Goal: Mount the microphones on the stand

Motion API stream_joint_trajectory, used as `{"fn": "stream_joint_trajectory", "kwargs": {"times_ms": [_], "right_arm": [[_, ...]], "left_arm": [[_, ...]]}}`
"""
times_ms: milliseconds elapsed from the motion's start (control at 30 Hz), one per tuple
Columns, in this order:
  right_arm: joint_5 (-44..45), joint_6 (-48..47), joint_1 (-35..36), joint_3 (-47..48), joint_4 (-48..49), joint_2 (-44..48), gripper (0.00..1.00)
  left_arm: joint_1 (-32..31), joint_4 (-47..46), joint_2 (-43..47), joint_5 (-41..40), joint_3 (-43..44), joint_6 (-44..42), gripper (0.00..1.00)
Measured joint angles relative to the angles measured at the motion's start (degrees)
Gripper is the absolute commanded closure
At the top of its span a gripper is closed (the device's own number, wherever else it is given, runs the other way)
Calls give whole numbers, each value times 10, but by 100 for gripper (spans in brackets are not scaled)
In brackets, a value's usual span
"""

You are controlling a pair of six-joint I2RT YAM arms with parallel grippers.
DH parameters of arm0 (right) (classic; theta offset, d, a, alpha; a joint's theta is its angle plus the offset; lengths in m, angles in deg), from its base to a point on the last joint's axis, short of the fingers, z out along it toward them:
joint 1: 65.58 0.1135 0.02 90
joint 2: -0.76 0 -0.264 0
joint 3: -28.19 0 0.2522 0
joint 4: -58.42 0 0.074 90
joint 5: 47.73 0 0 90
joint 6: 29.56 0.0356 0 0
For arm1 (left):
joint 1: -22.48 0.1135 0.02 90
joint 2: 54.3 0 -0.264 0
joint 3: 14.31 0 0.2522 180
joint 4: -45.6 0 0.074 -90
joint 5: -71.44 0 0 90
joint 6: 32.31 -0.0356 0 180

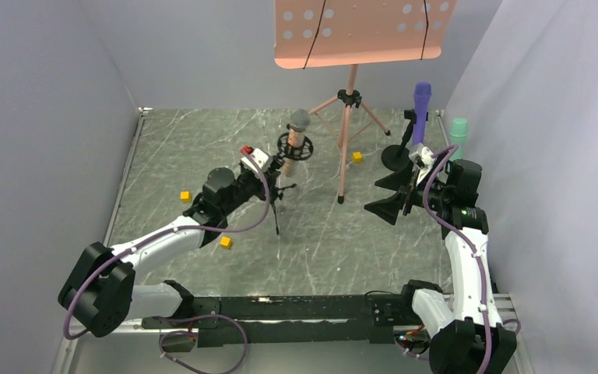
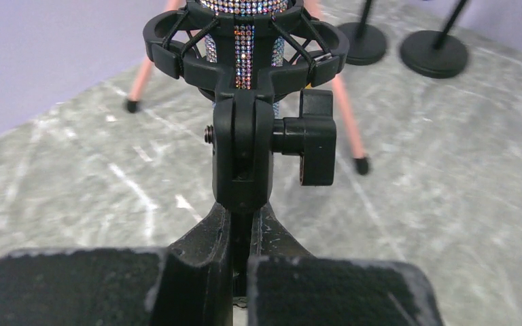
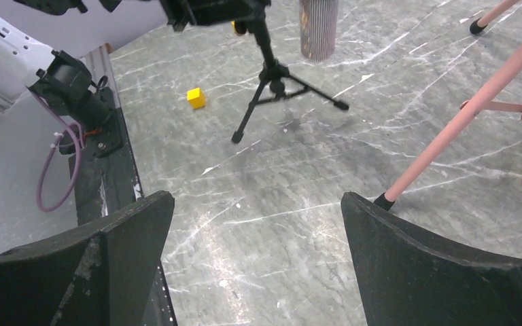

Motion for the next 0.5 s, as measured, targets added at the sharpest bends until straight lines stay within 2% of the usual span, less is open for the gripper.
{"fn": "stream_joint_trajectory", "kwargs": {"times_ms": [200, 500], "right_arm": [[0, 0, 0, 0, -1, -6, 0], [0, -12, 0, 0, -13, -15, 0]], "left_arm": [[95, -11, -32, 28, 34, -47, 100], [202, -96, -188, 97, 139, -36, 100]]}}
